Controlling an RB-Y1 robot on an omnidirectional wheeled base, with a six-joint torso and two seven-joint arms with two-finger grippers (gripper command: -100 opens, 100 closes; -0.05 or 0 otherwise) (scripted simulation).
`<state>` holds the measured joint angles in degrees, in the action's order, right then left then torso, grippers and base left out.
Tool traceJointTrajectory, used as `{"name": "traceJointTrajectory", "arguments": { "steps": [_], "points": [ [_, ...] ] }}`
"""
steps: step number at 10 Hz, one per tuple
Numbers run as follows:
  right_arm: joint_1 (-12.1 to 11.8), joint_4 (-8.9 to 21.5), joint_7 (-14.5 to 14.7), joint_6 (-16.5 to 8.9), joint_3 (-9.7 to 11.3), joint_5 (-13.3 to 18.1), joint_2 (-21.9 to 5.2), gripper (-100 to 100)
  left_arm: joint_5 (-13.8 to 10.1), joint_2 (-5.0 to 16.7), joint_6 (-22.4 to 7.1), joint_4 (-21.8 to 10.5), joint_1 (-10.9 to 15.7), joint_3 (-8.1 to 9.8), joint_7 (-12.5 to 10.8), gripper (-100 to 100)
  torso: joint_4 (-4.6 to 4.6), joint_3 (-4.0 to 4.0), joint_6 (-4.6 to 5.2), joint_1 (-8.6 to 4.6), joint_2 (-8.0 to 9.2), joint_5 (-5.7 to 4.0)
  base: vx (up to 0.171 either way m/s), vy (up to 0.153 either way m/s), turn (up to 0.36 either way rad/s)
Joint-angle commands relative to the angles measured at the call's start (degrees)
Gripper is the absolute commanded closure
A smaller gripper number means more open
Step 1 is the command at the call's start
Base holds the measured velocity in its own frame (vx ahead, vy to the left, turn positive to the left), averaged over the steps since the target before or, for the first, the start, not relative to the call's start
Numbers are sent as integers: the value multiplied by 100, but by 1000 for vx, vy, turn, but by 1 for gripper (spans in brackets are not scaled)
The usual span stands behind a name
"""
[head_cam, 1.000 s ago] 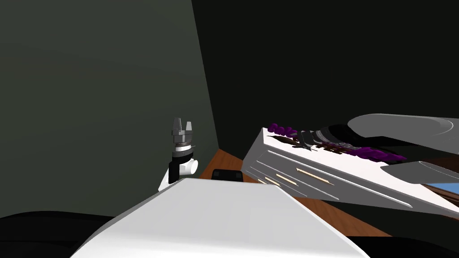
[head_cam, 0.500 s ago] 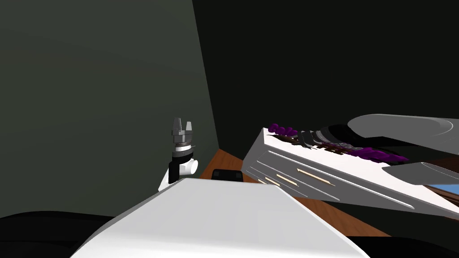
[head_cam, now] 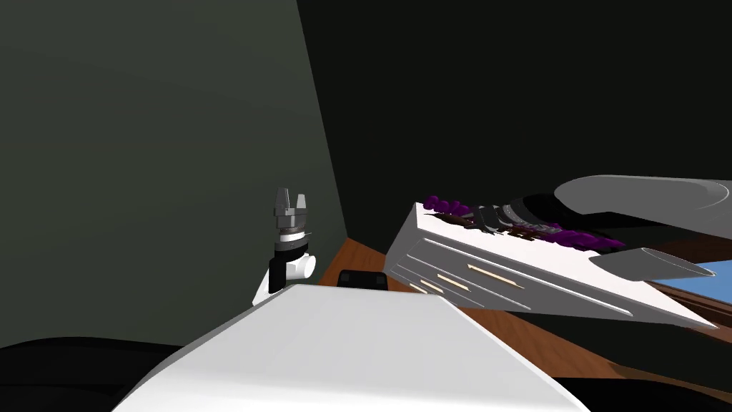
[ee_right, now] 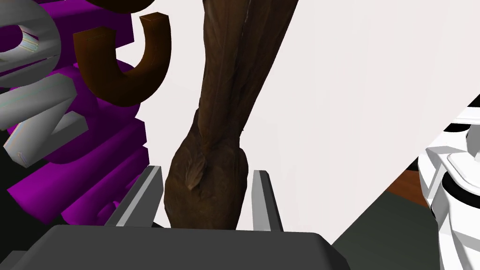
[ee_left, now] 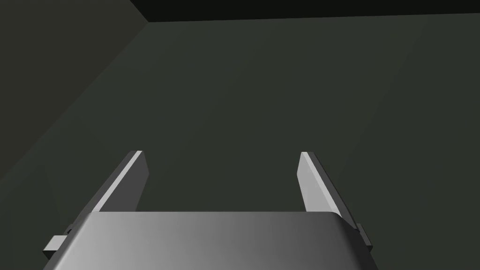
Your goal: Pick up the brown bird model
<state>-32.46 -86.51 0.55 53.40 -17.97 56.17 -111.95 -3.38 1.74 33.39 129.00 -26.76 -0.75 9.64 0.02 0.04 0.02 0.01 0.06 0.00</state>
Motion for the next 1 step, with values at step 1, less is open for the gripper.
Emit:
{"name": "traceJointTrajectory", "arguments": {
  "steps": [1],
  "points": [
    [0,0,0,0,0,0,0,0,0,0,0,0,0,0,0,0,0,0,0,0,0,0,0,0,0]
  ]
}}
